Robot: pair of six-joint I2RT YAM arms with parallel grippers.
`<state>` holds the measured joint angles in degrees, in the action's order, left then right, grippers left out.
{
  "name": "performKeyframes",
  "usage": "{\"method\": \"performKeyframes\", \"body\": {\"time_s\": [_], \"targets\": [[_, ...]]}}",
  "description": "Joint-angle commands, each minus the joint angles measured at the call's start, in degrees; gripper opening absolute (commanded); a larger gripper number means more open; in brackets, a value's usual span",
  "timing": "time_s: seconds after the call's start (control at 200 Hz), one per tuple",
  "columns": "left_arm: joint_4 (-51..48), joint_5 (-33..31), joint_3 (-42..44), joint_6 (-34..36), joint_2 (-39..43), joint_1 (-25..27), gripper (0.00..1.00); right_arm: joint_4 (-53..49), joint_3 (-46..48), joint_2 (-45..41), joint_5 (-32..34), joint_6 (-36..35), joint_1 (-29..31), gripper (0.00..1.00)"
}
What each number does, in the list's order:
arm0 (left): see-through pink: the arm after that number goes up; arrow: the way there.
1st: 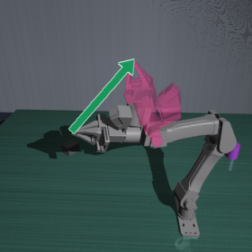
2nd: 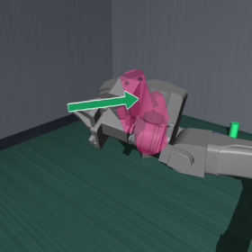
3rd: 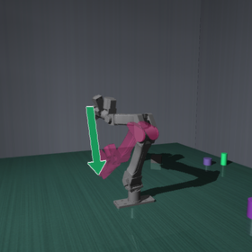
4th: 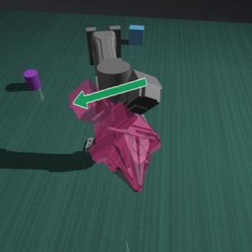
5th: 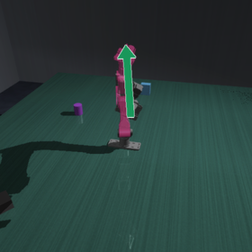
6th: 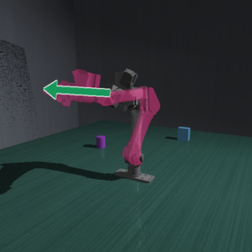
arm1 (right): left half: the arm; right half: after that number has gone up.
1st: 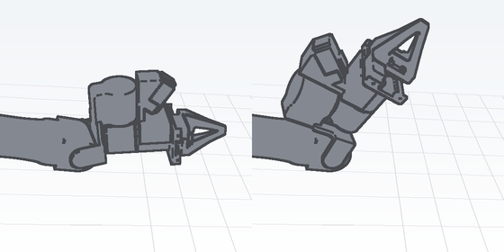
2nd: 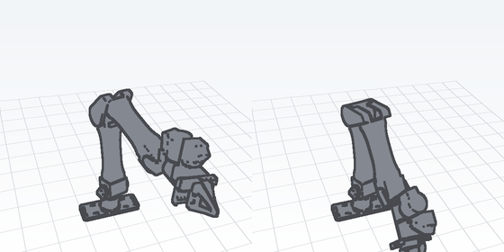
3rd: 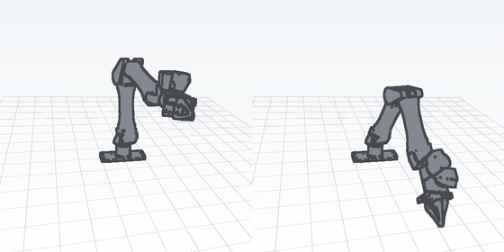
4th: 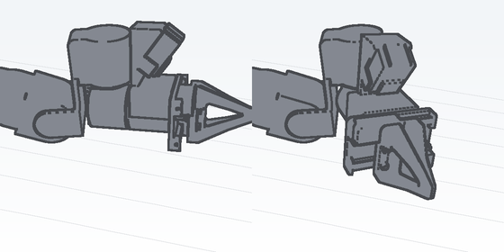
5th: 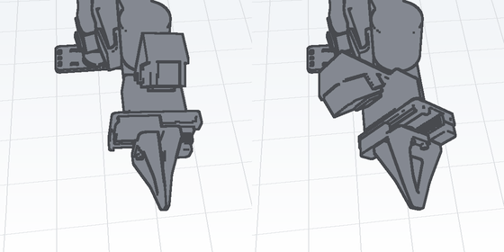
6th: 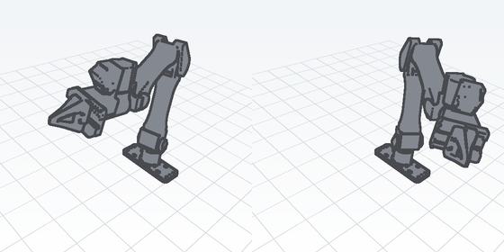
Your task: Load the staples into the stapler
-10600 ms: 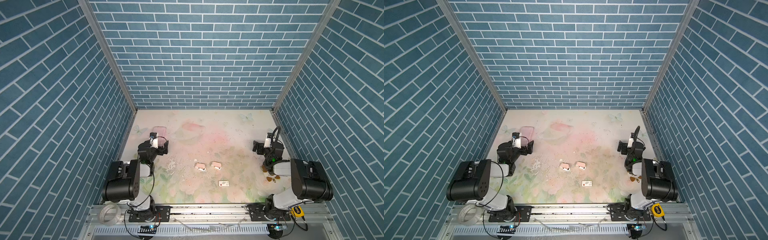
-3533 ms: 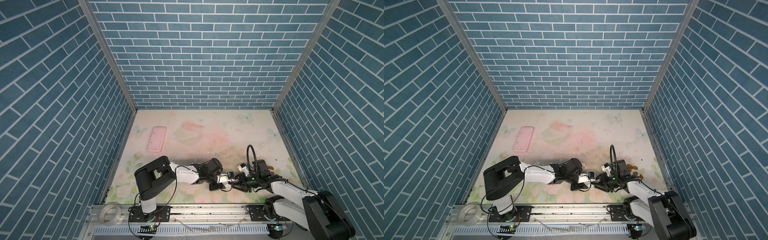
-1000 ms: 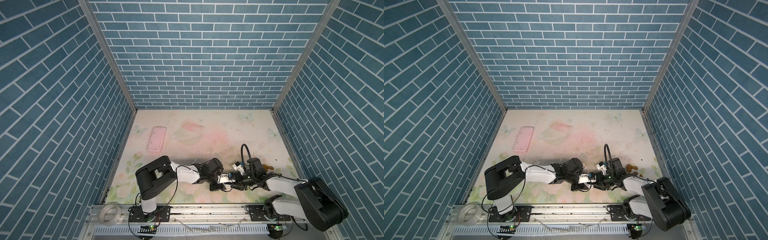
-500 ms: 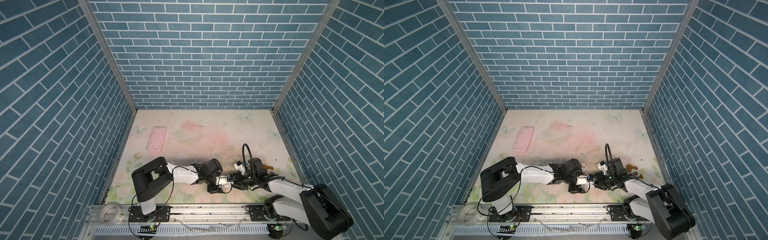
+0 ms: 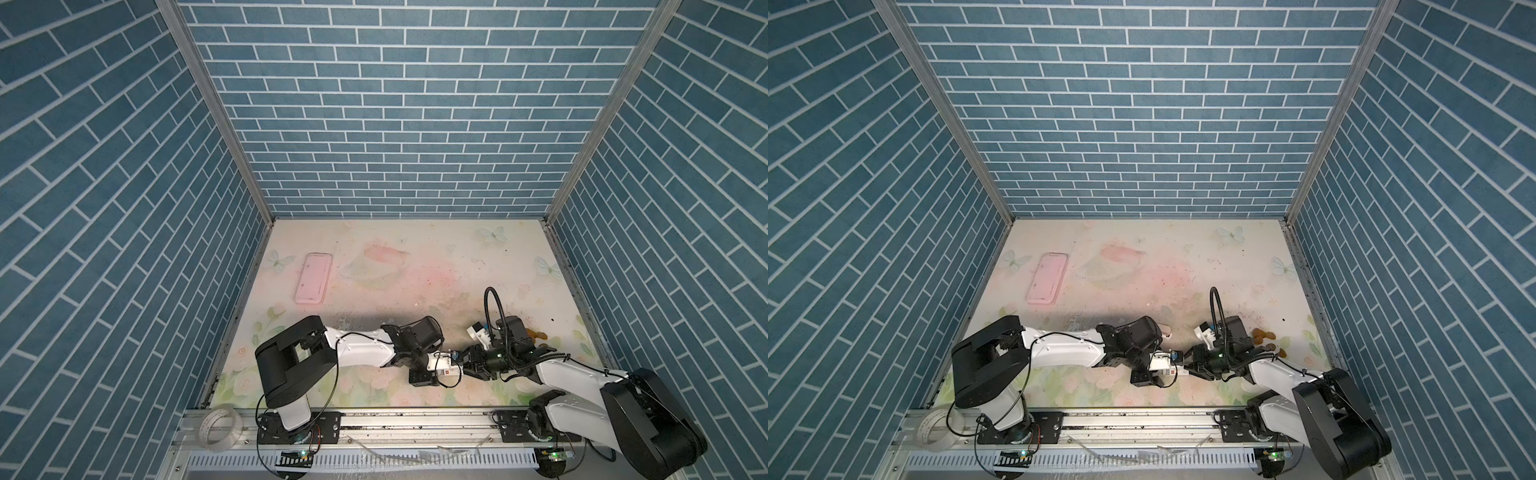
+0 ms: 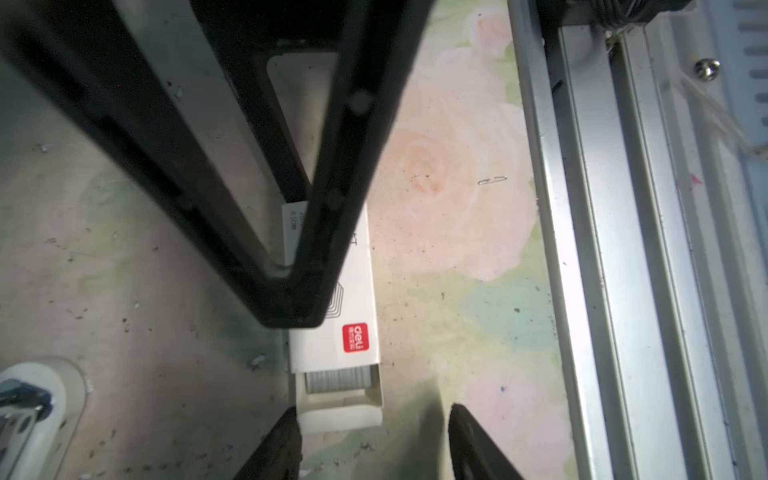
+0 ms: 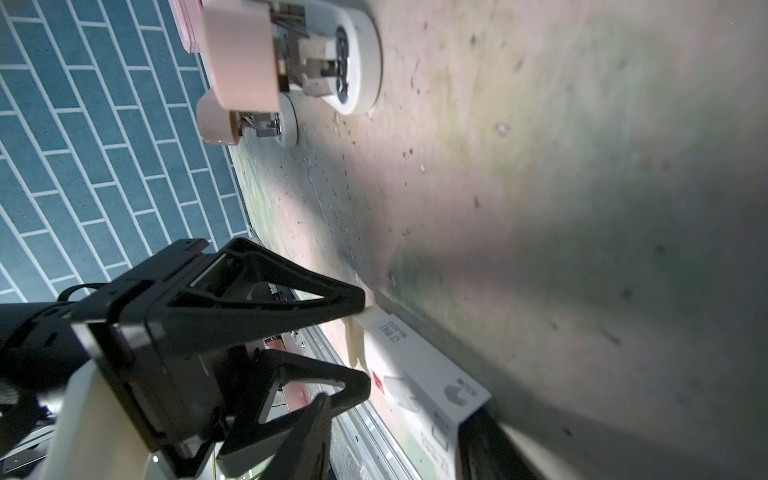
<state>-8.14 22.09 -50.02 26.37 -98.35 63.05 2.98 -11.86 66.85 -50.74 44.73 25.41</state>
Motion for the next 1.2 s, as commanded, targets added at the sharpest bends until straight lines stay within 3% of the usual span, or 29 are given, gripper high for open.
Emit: {"method": "performKeyframes", "body": {"time_s": [0.0,0.765,0.9,1.195], "targets": [[-0.7,-0.1,-1.4,-0.5,-1.1,0.1,0.58,-3.1,-1.1,0.0,2.6,-2.2,0.2,0.50],[1.3,0.7,-2.2,-1.1,-4.0,0.1,0.40,-7.6,0.0,-6.3,5.3,-1.9,0.2,0.49],[1.0,0.1,-1.7,-0.5,-3.7,0.1,0.35,-8.3,0.4,-9.0,5.7,-1.8,0.1,0.43],[0.8,-0.2,-1.6,-0.4,-3.3,0.1,0.38,-9.0,1.2,-9.5,6.6,-1.8,0.1,0.40]]}}
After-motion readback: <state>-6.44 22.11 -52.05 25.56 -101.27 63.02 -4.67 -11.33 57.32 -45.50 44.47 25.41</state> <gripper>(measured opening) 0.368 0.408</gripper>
